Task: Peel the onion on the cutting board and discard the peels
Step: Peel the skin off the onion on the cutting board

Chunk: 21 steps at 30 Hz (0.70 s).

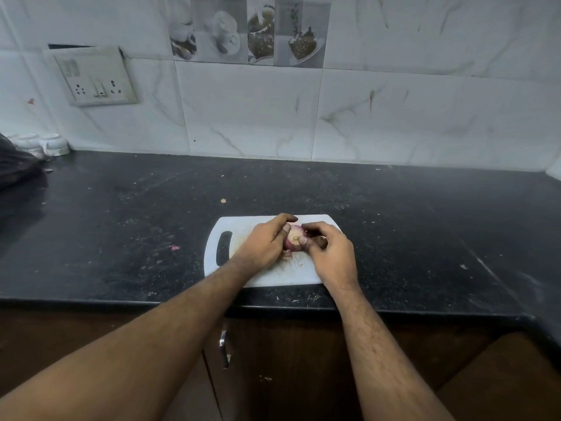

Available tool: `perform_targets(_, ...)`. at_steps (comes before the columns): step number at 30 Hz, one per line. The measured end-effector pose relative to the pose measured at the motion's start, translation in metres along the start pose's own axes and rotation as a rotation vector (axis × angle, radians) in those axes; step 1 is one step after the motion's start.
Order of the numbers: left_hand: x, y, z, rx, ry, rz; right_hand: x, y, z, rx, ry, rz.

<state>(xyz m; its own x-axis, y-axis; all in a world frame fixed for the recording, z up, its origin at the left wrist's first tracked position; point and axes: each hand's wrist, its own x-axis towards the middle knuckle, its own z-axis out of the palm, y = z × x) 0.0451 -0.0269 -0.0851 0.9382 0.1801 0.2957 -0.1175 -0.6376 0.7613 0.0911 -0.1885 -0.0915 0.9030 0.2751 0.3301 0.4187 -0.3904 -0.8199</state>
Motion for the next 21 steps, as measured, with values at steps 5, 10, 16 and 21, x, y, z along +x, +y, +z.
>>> perform_targets(5,-0.0026,0.0021,0.0017,0.004,-0.097,0.058,0.0013,0.001,-0.002,0.032,0.082,0.048)
perform_targets(10,-0.0002,0.0011,0.001,0.032,-0.097,0.067,0.0023,0.0031,0.0002,-0.037,0.113,0.041)
perform_targets(16,-0.0015,0.0002,0.001,0.08,-0.084,0.125,-0.0002,0.001,-0.0005,-0.077,0.107,0.026)
perform_targets(21,-0.0011,0.0009,0.0004,0.085,-0.076,0.112,-0.0022,-0.0013,-0.0012,-0.101,0.087,0.034)
